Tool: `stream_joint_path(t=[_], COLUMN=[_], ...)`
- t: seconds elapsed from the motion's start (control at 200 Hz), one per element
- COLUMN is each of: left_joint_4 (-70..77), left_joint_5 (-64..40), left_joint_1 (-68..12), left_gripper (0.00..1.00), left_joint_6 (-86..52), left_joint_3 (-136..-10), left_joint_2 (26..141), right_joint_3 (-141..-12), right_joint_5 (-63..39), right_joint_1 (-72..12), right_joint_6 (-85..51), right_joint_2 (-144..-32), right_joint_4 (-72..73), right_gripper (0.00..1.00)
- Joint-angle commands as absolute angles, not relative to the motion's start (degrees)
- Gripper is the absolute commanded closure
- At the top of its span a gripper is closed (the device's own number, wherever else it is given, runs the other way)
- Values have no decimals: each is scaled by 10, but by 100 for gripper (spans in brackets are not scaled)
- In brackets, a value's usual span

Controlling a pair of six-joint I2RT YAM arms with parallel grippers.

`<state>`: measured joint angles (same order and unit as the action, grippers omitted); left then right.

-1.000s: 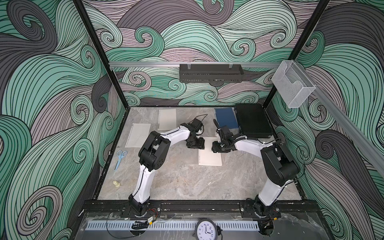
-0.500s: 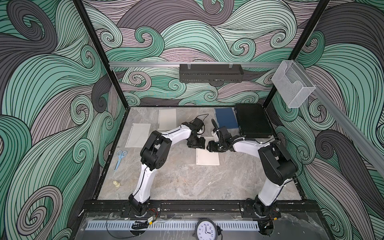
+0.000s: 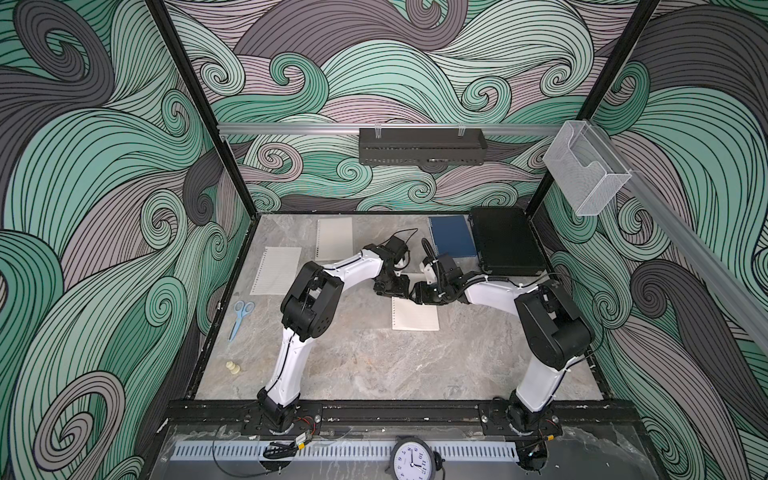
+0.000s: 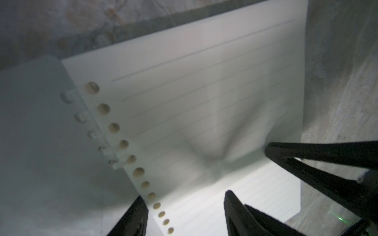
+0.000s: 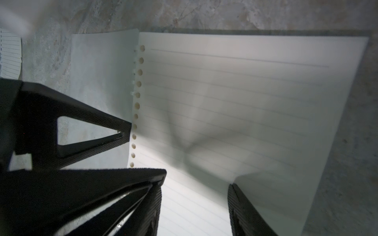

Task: Tear off pages from different notebooks
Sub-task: Move the notebook to the center of the board, then tear off the paper from the notebook.

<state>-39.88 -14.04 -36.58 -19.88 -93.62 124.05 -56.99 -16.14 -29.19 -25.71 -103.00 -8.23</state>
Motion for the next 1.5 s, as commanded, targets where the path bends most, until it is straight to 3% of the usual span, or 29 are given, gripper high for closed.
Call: stream_joint_path(t=[0.0, 0.911, 1.496], left_joint_4=[-421, -465, -479], left_joint_5=[-130, -53, -25], left_joint_1=[-373, -374, -372], left_gripper=[45, 71, 79], left_joint_6=[-193, -198, -186], left_joint_3=[-935, -906, -897], left_joint_2=[1258, 1277, 1314], right_joint_3=[-553, -539, -486], right_joint_5=[-184, -220, -231], right_joint_1=[-292, -289, -240], right_joint_6=[-261, -284, -266], right_joint_2=[-1025, -1014, -887], right_joint_4=[-102, -62, -126], right_gripper=[46, 46, 45])
